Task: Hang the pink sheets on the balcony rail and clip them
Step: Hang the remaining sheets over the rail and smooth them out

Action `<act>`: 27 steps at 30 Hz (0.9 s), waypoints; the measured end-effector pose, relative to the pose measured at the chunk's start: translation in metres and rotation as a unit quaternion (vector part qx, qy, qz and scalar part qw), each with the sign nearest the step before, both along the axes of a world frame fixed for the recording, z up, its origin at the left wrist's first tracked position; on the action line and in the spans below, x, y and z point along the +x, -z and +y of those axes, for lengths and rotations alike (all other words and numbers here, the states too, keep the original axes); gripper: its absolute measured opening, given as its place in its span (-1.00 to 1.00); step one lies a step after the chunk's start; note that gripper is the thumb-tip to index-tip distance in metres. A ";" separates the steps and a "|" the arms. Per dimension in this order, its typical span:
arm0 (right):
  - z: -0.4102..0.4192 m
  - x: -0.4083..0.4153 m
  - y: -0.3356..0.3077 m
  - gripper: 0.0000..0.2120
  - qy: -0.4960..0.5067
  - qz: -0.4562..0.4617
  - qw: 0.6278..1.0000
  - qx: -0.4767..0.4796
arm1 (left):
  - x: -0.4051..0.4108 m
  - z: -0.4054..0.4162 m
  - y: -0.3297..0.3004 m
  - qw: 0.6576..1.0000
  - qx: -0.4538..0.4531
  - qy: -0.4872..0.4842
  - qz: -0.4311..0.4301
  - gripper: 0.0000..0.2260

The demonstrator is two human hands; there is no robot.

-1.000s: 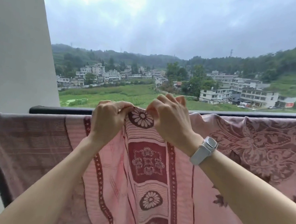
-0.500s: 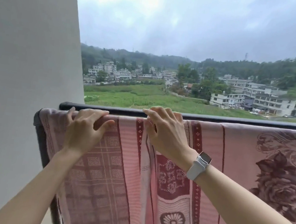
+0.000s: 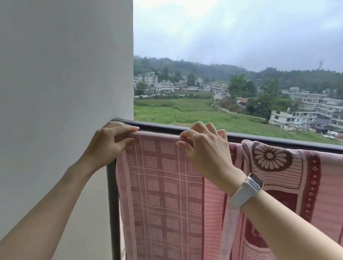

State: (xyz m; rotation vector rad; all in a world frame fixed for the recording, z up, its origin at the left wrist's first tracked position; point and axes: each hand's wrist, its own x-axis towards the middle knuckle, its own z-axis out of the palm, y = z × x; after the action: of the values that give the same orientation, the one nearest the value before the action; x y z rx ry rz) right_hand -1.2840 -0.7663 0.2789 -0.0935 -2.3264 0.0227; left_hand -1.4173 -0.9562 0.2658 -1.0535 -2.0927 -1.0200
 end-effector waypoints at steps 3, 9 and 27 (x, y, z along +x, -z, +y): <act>-0.016 -0.014 0.006 -0.79 0.021 0.056 0.998 -0.029 | -0.016 -0.009 0.002 0.997 0.042 0.056 -0.023 -0.76; -0.034 -0.030 -0.002 -0.85 0.028 0.116 0.990 -0.074 | -0.041 -0.008 -0.012 0.977 0.157 0.107 -0.098 -0.86; -0.077 -0.037 0.095 -0.67 -0.020 0.197 0.979 0.053 | -0.028 -0.053 0.103 0.932 0.285 0.023 -0.222 -0.40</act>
State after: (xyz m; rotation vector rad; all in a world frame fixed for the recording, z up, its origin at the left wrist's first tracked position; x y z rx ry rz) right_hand -1.3208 -0.8435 0.1842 0.0125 -1.9293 -0.0583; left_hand -1.4457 -1.0097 0.1626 -0.6121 -1.8923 -1.8856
